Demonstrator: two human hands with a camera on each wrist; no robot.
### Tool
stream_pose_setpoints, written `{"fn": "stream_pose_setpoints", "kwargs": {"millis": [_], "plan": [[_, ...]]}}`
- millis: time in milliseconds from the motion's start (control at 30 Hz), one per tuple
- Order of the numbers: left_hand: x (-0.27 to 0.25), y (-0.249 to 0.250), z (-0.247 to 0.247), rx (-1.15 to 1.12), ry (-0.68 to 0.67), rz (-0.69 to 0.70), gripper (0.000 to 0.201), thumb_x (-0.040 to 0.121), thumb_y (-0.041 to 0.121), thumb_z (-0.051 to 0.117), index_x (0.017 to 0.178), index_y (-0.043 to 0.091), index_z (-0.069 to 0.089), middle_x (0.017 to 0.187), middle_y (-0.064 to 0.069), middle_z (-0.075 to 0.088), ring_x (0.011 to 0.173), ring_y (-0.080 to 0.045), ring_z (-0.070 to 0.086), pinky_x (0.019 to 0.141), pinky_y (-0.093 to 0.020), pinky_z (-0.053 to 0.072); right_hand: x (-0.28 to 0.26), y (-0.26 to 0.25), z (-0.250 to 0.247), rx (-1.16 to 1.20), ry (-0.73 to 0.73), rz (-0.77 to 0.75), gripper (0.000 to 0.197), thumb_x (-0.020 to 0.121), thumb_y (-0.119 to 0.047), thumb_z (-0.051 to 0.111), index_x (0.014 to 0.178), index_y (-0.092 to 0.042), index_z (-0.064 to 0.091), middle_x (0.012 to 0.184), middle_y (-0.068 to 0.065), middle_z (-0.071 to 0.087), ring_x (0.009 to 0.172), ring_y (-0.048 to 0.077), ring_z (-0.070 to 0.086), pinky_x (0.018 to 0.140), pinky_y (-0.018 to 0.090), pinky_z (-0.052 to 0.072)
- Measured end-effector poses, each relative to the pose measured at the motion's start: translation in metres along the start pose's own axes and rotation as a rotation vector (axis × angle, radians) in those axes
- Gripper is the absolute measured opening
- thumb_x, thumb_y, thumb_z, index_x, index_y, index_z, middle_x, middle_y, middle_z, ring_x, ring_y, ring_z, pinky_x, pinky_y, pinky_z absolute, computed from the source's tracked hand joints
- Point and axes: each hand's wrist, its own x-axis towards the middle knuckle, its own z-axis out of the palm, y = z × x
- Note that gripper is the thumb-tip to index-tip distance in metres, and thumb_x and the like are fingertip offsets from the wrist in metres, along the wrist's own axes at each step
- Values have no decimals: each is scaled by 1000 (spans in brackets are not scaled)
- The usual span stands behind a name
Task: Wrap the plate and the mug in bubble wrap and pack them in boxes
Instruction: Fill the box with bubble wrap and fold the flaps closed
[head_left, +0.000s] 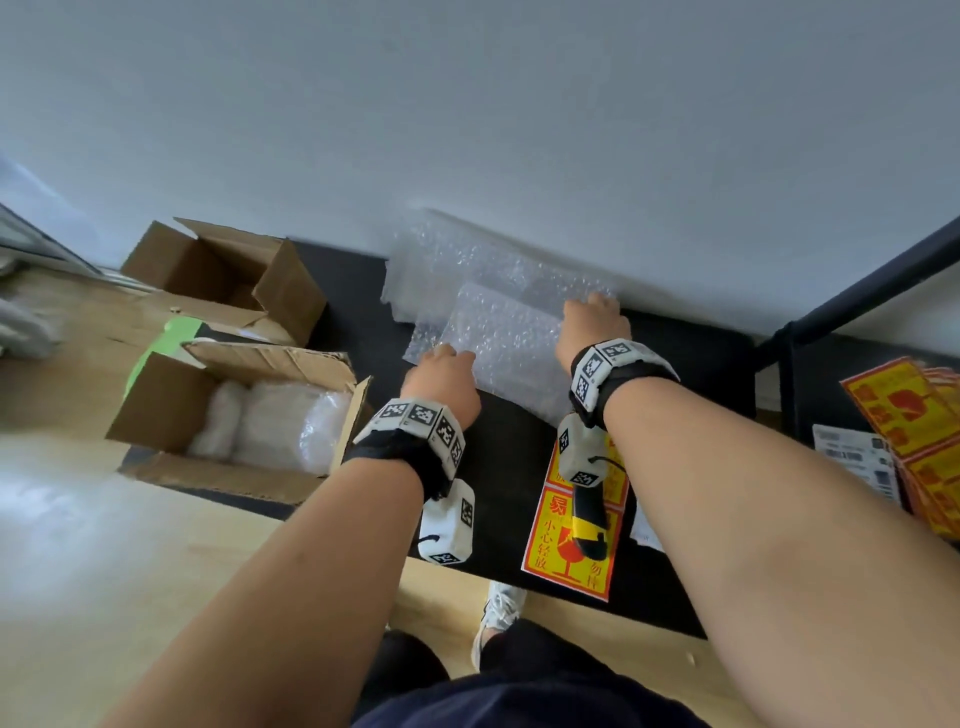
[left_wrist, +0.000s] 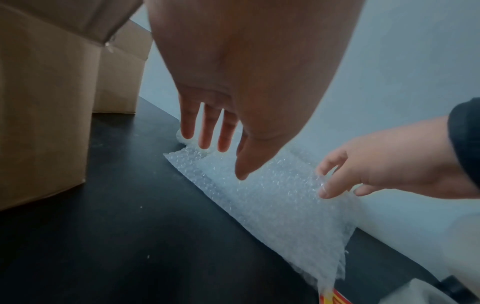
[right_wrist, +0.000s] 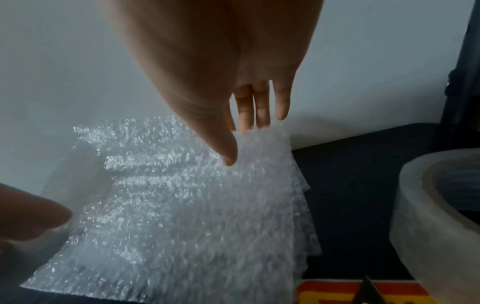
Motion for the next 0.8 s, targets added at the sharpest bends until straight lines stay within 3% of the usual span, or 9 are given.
{"fn": "stream_pose_setpoints", "kwargs": {"millis": [100,233,333,467,533,600,700,733,800], "plan": [[-4,-2,-4,-36,32,-21,49,91,8,48,139,16,43,143,-7,39,131,-28,38,104,-43,39,-4,-7,-2,2,-38,-8,31,92,-10,49,122,-11,60,137,15,45,129,34,42,111,46,32],[-9,-7,-15,-73,101,-29,54,91,6,48,142,17,40,144,-8,38,131,-28,39,103,-41,42,-16,-20,-13,209,6,-29,18,90,-6,47,104,-11,58,100,7,59,102,30,60,100,42,36],[-12,-10,-32,-158,199,-38,49,92,6,47,141,15,41,144,-9,39,128,-28,40,101,-39,42,-30,-27,-25,347,47,-36,25,90,-5,46,113,-11,54,108,8,61,100,30,60,95,39,43],[-23,-13,-60,-249,410,-29,34,93,11,52,126,5,45,131,-13,44,117,-28,48,95,-35,41,-52,-34,-45,431,150,-51,28,84,-6,47,105,-20,58,103,0,62,98,26,58,88,32,35],[-30,-18,-76,-298,512,-20,39,92,15,59,124,3,42,129,-15,43,117,-30,48,97,-36,41,-61,-39,-55,467,189,-31,22,82,-8,48,92,-24,60,90,-2,58,92,26,57,88,31,39],[-35,-25,-91,-381,553,6,53,89,19,65,131,3,37,134,-15,41,121,-32,46,101,-38,41,-70,-44,-65,504,224,-5,16,84,-10,47,71,-19,51,73,-4,51,80,29,52,81,32,39],[-42,-39,-109,-513,476,56,68,86,23,70,142,9,34,142,-12,39,128,-28,43,104,-38,39,-83,-56,-77,584,273,9,24,83,-11,47,60,-17,47,66,1,52,76,33,56,74,33,44],[-43,-45,-114,-558,442,78,60,85,22,69,137,10,42,137,-10,45,123,-26,47,100,-34,42,-87,-61,-80,608,285,16,23,82,-11,47,60,-15,48,67,3,54,76,34,58,72,35,46],[-49,-56,-123,-678,401,115,33,86,18,67,117,9,57,111,-5,58,100,-20,56,77,-23,44,-98,-69,-85,651,321,34,23,81,-11,45,59,-14,46,62,3,50,70,33,54,64,33,42]]}}
